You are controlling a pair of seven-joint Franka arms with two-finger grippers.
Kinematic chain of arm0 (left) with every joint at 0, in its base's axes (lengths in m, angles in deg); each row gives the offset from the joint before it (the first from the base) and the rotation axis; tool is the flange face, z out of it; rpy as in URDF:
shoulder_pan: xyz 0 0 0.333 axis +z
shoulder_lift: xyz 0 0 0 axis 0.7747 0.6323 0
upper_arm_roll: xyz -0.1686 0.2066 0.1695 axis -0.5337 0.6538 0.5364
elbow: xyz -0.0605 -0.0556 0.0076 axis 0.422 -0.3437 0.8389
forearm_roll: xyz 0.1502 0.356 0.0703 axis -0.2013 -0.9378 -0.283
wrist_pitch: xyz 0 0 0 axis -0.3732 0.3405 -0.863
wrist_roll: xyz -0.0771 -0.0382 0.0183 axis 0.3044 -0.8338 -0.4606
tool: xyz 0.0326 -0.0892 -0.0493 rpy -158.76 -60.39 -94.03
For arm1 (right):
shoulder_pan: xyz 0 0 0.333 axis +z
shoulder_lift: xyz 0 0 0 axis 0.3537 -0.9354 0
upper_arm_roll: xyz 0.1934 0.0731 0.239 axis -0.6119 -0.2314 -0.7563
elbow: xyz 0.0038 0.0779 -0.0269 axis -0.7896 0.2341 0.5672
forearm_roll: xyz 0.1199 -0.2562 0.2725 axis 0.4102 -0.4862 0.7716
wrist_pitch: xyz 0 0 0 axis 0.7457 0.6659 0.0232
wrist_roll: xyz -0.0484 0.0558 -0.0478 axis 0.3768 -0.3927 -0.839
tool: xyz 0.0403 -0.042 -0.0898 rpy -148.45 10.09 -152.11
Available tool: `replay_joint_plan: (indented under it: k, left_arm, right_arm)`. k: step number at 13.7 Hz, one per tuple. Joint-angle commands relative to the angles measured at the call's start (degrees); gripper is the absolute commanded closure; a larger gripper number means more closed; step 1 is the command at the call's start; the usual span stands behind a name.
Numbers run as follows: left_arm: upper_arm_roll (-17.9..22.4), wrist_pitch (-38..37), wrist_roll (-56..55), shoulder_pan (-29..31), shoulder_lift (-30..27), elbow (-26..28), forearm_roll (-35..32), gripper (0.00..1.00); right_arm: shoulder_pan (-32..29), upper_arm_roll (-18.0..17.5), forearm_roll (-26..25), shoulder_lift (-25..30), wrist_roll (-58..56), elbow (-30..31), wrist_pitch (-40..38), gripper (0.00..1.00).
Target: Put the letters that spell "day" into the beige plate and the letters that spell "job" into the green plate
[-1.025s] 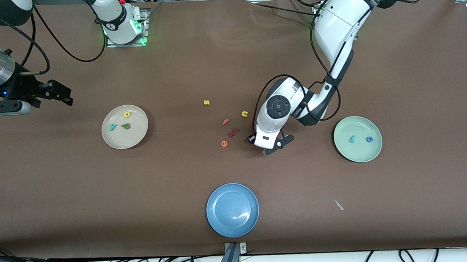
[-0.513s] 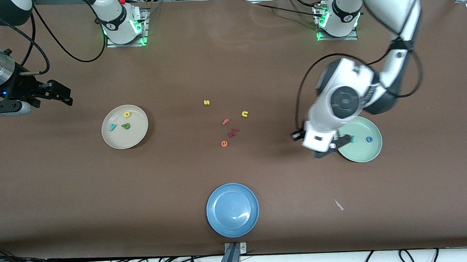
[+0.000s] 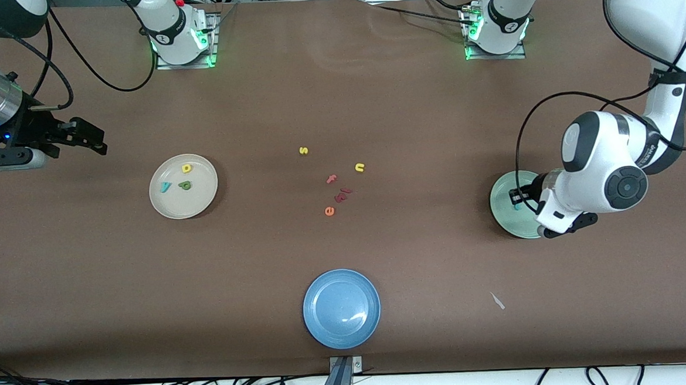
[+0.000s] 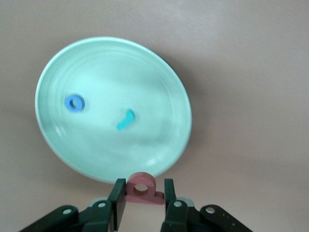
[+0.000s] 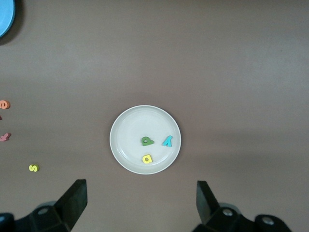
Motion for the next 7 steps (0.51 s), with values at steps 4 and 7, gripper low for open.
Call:
replay_joint_plan:
  k: [4,7]
  left_arm:
    - [-0.4,8.0,1.7,0.3,4.2,2.0,0.6,0.56]
    - [-0.5,6.9,2.2,0.7,0.6,1.3,-0.3,0.0]
  right_arm:
    - [-0.5,-0.4,0.3,-0.3,-0.2,-1.3,-1.2,0.0]
    - [-0.2,-0.7,0.3,-0.3,0.2,-1.3,-1.1,0.0]
